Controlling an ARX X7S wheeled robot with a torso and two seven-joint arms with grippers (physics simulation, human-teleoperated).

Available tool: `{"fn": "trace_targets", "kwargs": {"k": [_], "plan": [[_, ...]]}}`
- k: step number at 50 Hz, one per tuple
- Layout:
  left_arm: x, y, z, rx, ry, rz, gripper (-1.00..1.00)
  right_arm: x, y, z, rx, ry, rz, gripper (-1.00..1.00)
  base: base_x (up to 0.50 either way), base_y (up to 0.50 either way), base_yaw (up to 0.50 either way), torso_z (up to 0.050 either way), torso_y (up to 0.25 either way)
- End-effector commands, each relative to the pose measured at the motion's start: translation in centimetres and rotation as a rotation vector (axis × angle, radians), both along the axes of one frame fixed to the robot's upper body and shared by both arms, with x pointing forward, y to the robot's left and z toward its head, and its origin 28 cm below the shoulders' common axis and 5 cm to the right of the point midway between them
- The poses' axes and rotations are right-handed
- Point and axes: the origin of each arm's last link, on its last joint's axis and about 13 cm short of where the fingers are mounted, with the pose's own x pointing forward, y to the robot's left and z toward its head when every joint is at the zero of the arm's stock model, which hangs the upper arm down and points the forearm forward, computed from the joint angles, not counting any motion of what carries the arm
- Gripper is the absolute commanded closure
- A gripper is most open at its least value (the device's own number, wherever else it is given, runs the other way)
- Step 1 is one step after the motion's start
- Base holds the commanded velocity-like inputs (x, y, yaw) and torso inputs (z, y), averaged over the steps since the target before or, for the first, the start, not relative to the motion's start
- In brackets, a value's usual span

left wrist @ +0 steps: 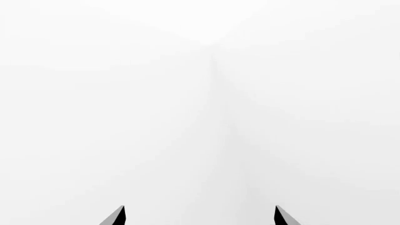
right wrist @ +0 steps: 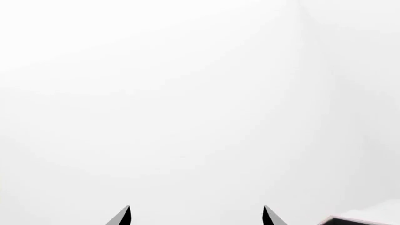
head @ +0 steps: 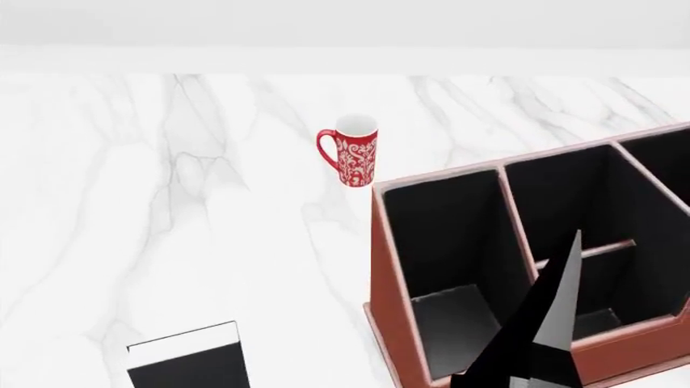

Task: Pick up the book and place it in the left compartment of the caddy.

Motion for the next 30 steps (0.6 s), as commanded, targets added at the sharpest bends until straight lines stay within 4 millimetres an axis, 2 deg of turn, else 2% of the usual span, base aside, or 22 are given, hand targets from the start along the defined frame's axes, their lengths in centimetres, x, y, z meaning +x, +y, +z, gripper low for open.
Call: {"fn": "trace_targets", "kwargs": {"k": [1, 12, 30], "plan": [[0.05, -0.05, 0.06, 0.014, -0.006, 0.007, -1.00, -0.03, 0.01, 0.03, -0.001, -0.001, -0.001, -1.00, 0.00, 0.00, 0.00, 0.000, 0.000], [0.09, -0.07, 0.08, 0.014, -0.005, -0.001, -1.00, -0.16, 0.01, 0.04, -0.007, -0.019, -0.001, -1.00, 0.01, 0.00, 0.00, 0.000, 0.000], [0.06, -0.13, 0.10, 0.009, -0.014, -0.007, -1.00, -0.17, 0.04, -0.03, -0.006, -0.014, 0.008, -1.00, 0.49, 0.00, 0.00, 0.000, 0.000]]}}
